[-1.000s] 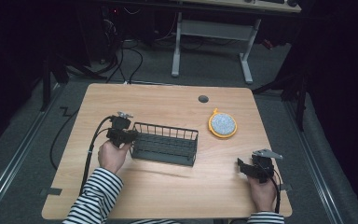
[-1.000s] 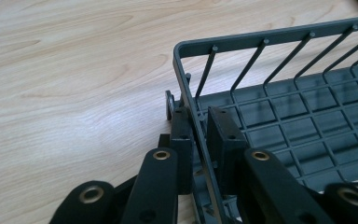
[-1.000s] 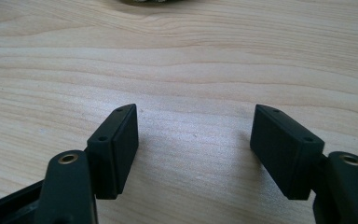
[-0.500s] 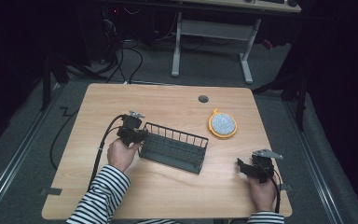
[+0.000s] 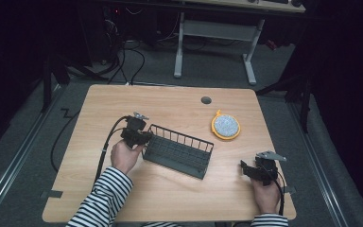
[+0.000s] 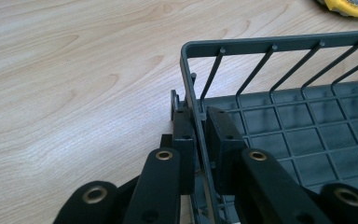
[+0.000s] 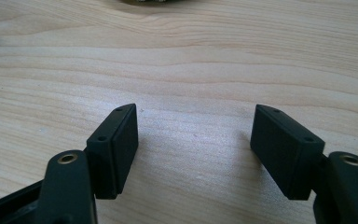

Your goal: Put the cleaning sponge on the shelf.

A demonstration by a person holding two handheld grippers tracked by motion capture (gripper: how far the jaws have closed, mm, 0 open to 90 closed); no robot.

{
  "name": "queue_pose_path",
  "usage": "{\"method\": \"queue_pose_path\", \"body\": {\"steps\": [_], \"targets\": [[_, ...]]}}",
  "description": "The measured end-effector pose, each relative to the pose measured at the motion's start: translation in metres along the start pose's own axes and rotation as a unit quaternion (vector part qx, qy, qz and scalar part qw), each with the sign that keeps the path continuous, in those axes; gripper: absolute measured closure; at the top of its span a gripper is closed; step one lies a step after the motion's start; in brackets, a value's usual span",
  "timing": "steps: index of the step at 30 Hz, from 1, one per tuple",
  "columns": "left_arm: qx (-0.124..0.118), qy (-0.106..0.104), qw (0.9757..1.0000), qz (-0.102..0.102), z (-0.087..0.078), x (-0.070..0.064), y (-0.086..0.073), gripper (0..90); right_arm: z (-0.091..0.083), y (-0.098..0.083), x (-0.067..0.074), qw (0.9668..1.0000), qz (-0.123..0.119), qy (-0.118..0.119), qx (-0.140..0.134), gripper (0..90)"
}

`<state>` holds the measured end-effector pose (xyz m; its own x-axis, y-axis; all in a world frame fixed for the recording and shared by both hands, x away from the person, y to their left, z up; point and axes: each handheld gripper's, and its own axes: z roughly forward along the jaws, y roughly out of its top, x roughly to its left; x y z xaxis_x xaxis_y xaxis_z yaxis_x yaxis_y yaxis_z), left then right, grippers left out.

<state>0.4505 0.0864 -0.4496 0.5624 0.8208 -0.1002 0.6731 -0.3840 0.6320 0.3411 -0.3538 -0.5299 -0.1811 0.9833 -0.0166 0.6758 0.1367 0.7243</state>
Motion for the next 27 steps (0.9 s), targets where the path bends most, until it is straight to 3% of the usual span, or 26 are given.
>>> {"method": "queue_pose_path", "body": {"steps": [3, 6, 10, 13, 16, 18, 19, 20, 23, 27], "targets": [[-0.003, 0.006, 0.9999, 0.009, 0.000, -0.001, -0.001, 82.0, 0.000, 0.000, 0.000, 1.0000, 0.000, 0.000, 0.000, 32.3], [-0.011, -0.001, 0.9999, 0.004, -0.001, 0.000, 0.000, 78.7, 0.000, 0.000, 0.000, 1.0000, 0.000, 0.000, 0.000, 32.3], [-0.022, 0.002, 0.9997, -0.004, -0.006, 0.002, 0.000, 60.2, 0.000, 0.000, 0.000, 1.0000, 0.000, 0.000, 0.000, 32.3], [-0.047, -0.003, 0.9989, -0.008, -0.017, 0.005, -0.001, 46.8, 0.000, 0.000, 0.000, 1.0000, 0.000, 0.000, 0.000, 32.3], [-0.074, -0.013, 0.9970, -0.019, -0.031, 0.010, -0.003, 41.2, 0.000, 0.000, 0.000, 1.0000, 0.000, 0.000, 0.000, 32.3], [-0.095, -0.019, 0.9948, -0.032, -0.041, 0.015, -0.007, 40.2, 0.000, 0.000, 0.000, 1.0000, -0.001, 0.000, 0.001, 32.4], [-0.095, -0.019, 0.9948, -0.032, -0.041, 0.015, -0.007, 39.7, 0.000, 0.000, 0.000, 1.0000, 0.000, 0.000, 0.000, 32.6], [-0.113, -0.024, 0.9921, -0.048, -0.049, 0.020, -0.012, 39.4, 0.000, 0.000, 0.000, 1.0000, 0.000, -0.001, 0.000, 32.9], [-0.126, -0.021, 0.9901, -0.058, -0.057, 0.026, -0.021, 39.1, 0.000, 0.000, 0.000, 1.0000, 0.001, -0.002, -0.001, 33.8], [-0.137, -0.007, 0.9893, -0.049, -0.065, 0.031, -0.034, 38.9, 0.000, 0.000, 0.000, 1.0000, 0.001, -0.003, -0.001, 34.1]]}}
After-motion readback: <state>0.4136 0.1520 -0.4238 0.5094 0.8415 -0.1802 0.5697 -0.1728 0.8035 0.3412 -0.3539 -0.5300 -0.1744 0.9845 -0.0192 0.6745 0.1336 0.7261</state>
